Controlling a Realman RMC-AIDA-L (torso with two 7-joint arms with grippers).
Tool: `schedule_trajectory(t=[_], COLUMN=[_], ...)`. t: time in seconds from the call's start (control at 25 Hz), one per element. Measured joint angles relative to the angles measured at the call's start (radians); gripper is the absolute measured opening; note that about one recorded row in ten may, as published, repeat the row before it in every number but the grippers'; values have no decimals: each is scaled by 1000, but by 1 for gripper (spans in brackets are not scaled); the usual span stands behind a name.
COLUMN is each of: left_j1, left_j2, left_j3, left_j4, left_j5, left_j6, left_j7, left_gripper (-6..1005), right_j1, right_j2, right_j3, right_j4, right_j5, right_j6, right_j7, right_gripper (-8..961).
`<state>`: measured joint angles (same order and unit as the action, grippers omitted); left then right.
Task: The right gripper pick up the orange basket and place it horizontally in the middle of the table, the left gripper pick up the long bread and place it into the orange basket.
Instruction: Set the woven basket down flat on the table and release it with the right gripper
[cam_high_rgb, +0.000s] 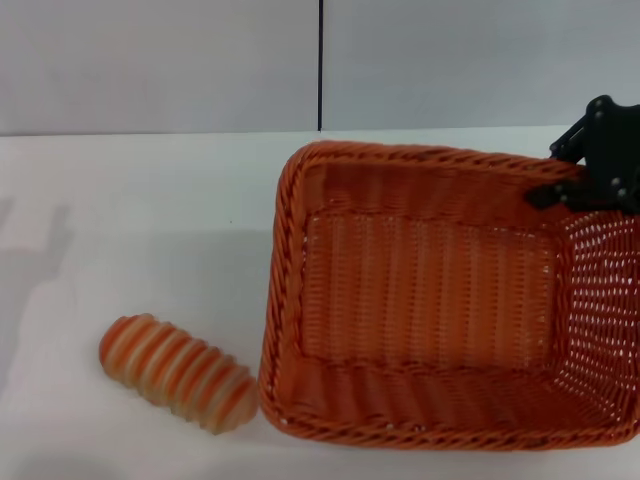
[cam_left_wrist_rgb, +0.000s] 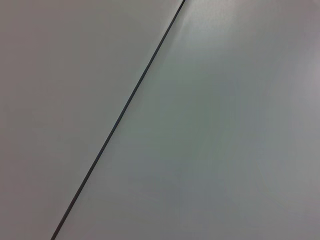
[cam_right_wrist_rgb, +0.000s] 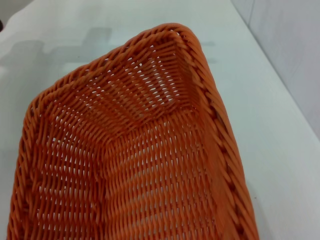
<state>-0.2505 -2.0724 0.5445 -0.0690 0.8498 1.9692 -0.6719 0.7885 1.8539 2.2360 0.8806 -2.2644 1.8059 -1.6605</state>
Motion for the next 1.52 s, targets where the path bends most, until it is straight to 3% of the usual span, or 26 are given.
schedule_trajectory(t=[0.64,1.08,1.28,1.52], left_j1=[-14,-17,-16,-15], left_j2=[0,2,2,3], left_j3=[6,50,51,51], left_j4=[0,11,11,11], left_j5=[0,0,0,0], left_j6=[-2,-1,0,0], left_j7=[0,9,10,11], left_gripper=[746,744,579,485], right_j1=[28,67,58,18], right_j2=[6,21,22,24], right_j3=[-24,-23,1,106], right_j4=[-89,-131,-119,-73], right_j5=[-9,2,2,25], right_j6=[-50,-92,-115,-121], right_j7=[-21,23,27,16], right_gripper=[164,204,412,423])
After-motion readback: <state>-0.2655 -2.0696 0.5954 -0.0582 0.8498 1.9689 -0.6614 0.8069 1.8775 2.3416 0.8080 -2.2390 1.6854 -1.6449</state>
